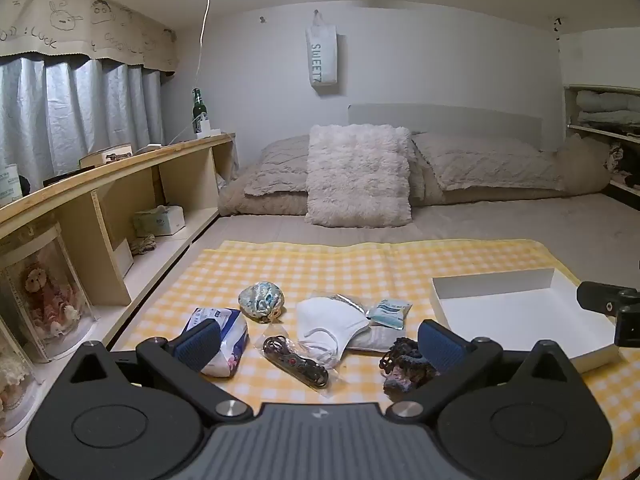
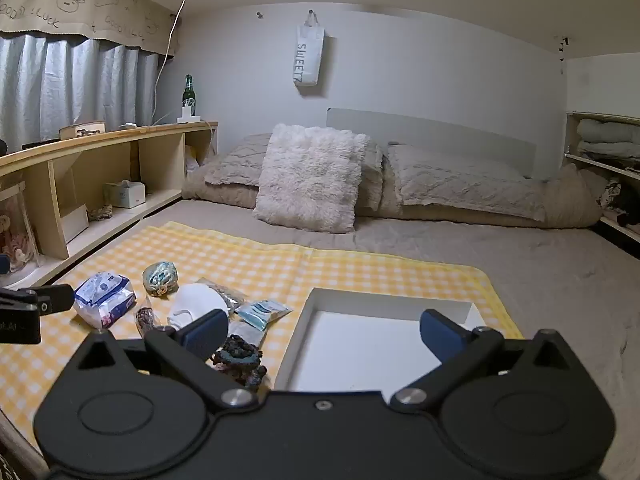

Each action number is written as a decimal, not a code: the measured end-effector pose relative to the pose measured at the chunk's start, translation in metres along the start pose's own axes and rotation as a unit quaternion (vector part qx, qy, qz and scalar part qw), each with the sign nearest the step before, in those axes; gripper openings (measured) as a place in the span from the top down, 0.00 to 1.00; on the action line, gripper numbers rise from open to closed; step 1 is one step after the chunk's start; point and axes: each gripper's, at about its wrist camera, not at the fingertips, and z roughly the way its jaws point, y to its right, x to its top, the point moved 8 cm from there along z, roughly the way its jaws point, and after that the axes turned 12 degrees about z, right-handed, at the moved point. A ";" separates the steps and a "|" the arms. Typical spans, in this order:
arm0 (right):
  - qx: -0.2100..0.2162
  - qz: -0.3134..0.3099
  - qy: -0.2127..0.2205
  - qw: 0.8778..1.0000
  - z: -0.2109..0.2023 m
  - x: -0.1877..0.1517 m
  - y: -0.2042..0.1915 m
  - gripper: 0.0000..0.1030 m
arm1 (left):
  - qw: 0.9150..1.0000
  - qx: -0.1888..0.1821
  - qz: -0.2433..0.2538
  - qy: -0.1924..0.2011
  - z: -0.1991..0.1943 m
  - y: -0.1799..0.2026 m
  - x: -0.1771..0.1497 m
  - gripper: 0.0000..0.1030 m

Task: Organize soft objects

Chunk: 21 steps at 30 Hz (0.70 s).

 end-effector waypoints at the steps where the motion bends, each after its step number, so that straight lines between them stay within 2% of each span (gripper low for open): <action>1: 0.000 -0.001 0.003 1.000 0.000 0.000 -0.001 0.00 | 1.000 0.002 -0.001 0.004 0.000 0.000 0.000 0.00; 21: -0.005 -0.002 0.005 1.000 0.000 -0.002 0.001 0.00 | 1.000 -0.003 -0.003 0.004 -0.004 0.007 0.003 0.00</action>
